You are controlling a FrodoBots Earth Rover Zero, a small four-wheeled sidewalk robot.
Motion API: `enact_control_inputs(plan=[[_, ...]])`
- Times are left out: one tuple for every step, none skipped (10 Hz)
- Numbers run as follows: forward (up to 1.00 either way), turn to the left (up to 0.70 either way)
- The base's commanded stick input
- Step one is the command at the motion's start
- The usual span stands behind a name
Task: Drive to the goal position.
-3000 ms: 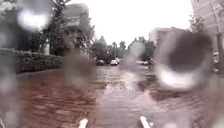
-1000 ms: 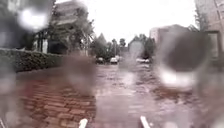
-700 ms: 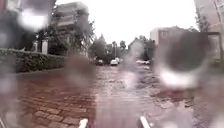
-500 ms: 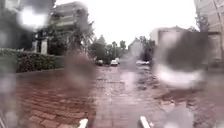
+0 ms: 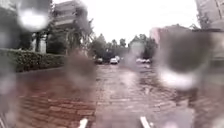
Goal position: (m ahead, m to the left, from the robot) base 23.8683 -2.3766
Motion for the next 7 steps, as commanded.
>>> enact_control_inputs(plan=[[0.70, 0.00], [0.70, 0.00], [0.70, 0.00], [0.70, 0.00], [0.70, 0.00], [0.70, 0.00], [0.70, 0.00]])
